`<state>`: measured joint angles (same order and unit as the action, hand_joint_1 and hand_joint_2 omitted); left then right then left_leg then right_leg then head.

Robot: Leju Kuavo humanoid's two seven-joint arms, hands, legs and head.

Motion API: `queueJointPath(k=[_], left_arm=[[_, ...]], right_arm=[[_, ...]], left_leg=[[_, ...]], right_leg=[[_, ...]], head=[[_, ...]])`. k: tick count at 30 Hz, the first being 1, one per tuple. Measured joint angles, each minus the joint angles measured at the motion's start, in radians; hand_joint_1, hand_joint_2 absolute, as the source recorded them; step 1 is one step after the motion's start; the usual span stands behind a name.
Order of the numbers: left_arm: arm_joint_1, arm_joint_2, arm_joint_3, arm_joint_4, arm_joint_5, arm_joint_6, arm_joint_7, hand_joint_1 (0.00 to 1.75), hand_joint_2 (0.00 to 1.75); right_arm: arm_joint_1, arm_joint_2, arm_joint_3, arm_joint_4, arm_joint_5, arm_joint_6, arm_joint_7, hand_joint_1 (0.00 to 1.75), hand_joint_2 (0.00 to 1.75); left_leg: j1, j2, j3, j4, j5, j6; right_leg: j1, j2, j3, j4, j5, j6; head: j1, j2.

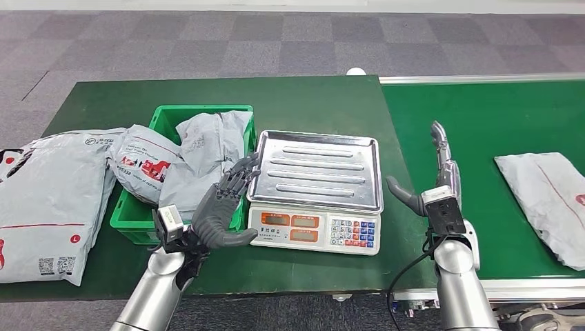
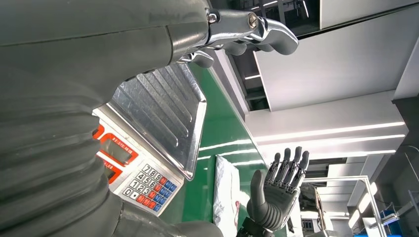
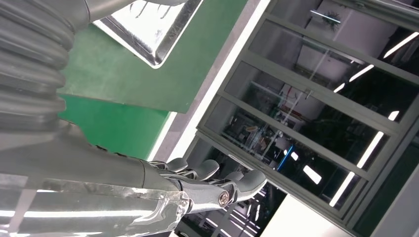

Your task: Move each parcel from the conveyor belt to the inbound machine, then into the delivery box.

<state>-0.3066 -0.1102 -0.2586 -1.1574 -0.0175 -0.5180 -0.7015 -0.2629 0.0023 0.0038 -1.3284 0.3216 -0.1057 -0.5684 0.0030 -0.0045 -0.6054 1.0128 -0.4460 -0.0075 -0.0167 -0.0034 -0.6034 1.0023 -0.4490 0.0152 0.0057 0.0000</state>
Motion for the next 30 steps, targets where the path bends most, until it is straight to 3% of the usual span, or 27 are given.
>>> queueJointPath(k=[6, 15, 23, 30], left_arm=[[0.015, 0.009, 0.009, -0.012, 0.022, 0.002, 0.000, 0.00, 1.75], [0.105, 0.056, 0.161, -0.074, 0.039, -0.079, -0.001, 0.00, 1.75], [0.118, 0.061, 0.192, -0.084, 0.037, -0.081, -0.001, 0.00, 1.75], [0.112, 0.058, 0.197, -0.069, -0.002, -0.036, -0.001, 0.00, 1.75]], right_arm=[[0.000, -0.002, 0.000, 0.003, 0.022, -0.022, 0.021, 0.00, 1.75], [0.003, -0.031, -0.044, 0.055, 0.136, -0.091, 0.010, 0.00, 1.75], [0.003, -0.033, -0.051, 0.075, 0.141, -0.096, 0.010, 0.00, 1.75], [-0.011, -0.036, -0.072, 0.103, 0.223, -0.134, 0.059, 0.00, 1.75]], left_leg=[[0.000, 0.000, 0.000, 0.000, 0.000, 0.000], [0.001, 0.001, 0.000, 0.000, -0.001, -0.001], [0.000, 0.001, 0.000, 0.000, -0.001, -0.001], [0.000, 0.001, 0.000, 0.000, -0.001, -0.001]], right_leg=[[0.000, 0.000, 0.000, 0.000, 0.000, 0.000], [0.000, 0.001, 0.000, 0.000, -0.001, -0.001], [0.000, 0.000, 0.000, 0.000, -0.001, -0.001], [0.000, 0.001, 0.000, 0.000, -0.001, -0.001]], head=[[0.000, 0.000], [0.000, 0.000], [0.000, 0.000], [0.000, 0.000]])
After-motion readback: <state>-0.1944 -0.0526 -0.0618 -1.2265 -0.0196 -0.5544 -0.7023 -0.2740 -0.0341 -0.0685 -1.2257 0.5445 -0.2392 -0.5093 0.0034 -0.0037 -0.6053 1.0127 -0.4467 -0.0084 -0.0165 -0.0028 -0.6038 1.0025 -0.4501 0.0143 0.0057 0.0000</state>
